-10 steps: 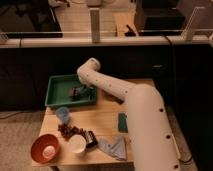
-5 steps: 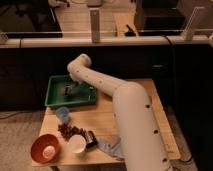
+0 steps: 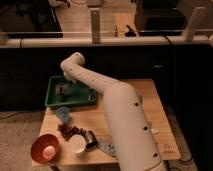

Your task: Wipe tray with brush

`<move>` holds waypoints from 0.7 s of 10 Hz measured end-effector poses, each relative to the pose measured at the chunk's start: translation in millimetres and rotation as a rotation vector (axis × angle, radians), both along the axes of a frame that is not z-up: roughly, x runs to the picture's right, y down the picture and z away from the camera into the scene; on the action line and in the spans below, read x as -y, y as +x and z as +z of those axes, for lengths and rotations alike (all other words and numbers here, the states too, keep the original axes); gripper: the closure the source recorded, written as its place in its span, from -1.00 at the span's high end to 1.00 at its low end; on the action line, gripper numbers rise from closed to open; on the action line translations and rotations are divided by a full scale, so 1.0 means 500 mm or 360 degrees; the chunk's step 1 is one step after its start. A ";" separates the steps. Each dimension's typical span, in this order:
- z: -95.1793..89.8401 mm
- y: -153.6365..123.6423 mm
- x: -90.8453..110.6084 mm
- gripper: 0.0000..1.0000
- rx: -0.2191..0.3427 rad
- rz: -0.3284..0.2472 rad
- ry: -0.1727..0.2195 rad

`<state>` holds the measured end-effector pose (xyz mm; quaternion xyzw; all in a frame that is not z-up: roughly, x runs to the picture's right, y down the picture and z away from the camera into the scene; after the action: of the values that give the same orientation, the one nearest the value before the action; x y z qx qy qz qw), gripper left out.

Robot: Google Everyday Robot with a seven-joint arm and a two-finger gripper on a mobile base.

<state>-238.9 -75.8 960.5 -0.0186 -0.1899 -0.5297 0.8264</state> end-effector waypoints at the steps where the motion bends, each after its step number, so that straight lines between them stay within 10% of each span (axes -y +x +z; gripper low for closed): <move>1: -0.002 -0.007 -0.008 -1.00 0.0006 -0.0028 0.0002; 7: -0.029 -0.040 -0.083 -1.00 0.0047 -0.0196 -0.0026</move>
<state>-258.7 -34.5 946.0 -0.0291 -0.2050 -0.5783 0.7891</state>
